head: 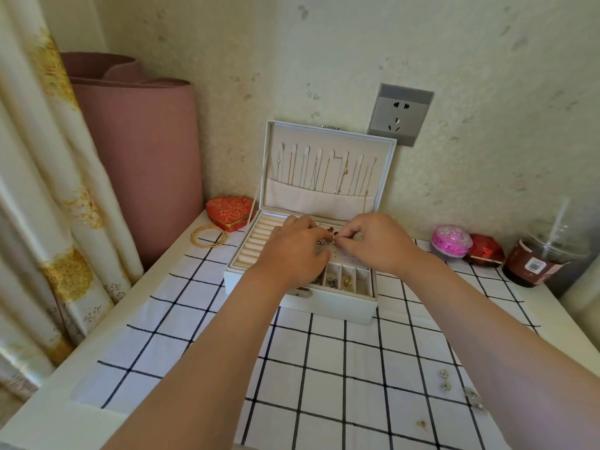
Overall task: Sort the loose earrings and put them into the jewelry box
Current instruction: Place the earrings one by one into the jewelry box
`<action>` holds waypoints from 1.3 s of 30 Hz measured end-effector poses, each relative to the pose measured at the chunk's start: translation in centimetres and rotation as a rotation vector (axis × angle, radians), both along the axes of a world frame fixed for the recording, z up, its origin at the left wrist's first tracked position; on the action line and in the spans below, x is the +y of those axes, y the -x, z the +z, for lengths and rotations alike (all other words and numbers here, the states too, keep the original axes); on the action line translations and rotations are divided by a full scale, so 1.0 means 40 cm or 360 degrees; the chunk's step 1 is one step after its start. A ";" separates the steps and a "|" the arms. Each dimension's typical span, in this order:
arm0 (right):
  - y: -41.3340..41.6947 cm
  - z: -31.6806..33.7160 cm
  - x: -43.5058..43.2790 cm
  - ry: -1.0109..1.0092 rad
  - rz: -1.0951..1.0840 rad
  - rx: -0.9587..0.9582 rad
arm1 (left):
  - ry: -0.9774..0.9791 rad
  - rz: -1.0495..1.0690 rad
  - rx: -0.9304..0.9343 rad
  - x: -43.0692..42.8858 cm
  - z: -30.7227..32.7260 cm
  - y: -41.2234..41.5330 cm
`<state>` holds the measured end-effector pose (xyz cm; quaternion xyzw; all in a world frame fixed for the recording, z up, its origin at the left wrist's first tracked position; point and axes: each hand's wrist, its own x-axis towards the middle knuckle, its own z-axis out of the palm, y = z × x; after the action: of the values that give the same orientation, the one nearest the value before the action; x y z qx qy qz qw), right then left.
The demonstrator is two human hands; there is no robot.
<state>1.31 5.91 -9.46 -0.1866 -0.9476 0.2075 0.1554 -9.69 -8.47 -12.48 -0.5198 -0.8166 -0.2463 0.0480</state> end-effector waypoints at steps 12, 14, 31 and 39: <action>-0.085 0.071 0.003 0.0085 -0.0056 0.0079 | -0.0080 -0.0060 -0.0071 0.001 0.050 -0.043; -0.136 0.083 0.004 0.0107 -0.0077 0.0066 | -0.0097 -0.0111 -0.0075 0.005 0.067 -0.078; -0.522 -0.042 -0.028 0.0331 -0.0248 -0.0627 | 0.0833 -0.0678 -0.0145 0.046 0.033 -0.404; -0.485 -0.047 -0.040 0.0320 -0.0152 -0.0626 | 0.0875 -0.0721 -0.0255 0.040 0.030 -0.392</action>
<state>20.73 4.30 -11.34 -0.2825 -0.9244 0.2529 -0.0421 6.00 -6.88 -11.26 -0.6601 -0.7175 -0.0619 -0.2133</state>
